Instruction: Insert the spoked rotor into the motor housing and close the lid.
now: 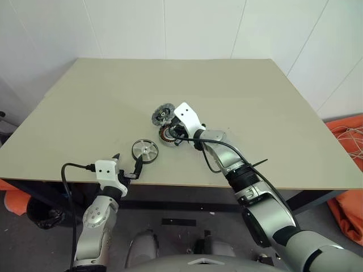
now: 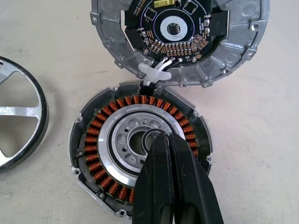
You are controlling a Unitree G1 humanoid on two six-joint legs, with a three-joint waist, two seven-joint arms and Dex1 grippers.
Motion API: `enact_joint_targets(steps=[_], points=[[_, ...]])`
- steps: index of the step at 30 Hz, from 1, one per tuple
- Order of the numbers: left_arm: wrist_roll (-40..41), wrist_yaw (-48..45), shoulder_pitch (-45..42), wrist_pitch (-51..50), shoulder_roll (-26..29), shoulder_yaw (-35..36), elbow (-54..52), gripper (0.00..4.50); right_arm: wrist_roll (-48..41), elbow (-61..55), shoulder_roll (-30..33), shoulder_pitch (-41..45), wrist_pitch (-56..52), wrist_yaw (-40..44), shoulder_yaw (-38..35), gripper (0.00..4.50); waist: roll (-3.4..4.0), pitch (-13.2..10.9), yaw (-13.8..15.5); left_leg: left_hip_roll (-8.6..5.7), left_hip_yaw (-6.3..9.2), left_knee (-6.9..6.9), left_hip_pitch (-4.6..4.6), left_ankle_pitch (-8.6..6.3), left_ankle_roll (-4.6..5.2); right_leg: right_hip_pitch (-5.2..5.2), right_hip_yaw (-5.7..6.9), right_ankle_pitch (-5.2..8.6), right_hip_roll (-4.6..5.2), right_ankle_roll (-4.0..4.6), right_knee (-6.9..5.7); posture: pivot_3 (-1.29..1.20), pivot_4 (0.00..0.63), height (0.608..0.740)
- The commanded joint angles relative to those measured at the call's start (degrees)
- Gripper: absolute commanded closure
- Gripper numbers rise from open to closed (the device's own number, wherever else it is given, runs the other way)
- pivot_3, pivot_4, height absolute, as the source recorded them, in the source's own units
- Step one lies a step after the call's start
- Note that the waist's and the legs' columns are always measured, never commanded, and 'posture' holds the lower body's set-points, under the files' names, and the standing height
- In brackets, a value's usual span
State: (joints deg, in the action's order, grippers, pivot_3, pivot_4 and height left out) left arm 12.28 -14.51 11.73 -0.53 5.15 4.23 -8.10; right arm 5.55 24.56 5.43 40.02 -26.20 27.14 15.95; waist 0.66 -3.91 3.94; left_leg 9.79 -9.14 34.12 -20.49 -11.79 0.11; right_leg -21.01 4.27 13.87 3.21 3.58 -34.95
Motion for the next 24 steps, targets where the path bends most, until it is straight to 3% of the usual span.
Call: enact_joint_targets(steps=[1,24], points=[[0.1,0.0,-0.6,0.4,0.2,-0.3,-2.5,0.00,0.1,-0.6,-0.3,0.5,0.7,0.0,0.0,4.47,0.00,0.0,0.0,0.00,0.00,0.00,0.00,0.00,0.00,0.00,0.00,0.00,0.00,0.00,0.00,0.00,0.000,0.740],[0.3,-0.2,-0.7,0.3,0.3,-0.3,-2.5,0.00,-0.9,-2.6,-1.5,-0.3,0.7,2.6,0.9,4.47,0.00,0.0,0.0,0.00,0.00,0.00,0.02,0.00,0.00,0.01,0.00,0.00,0.00,0.00,0.00,0.00,0.000,0.740]])
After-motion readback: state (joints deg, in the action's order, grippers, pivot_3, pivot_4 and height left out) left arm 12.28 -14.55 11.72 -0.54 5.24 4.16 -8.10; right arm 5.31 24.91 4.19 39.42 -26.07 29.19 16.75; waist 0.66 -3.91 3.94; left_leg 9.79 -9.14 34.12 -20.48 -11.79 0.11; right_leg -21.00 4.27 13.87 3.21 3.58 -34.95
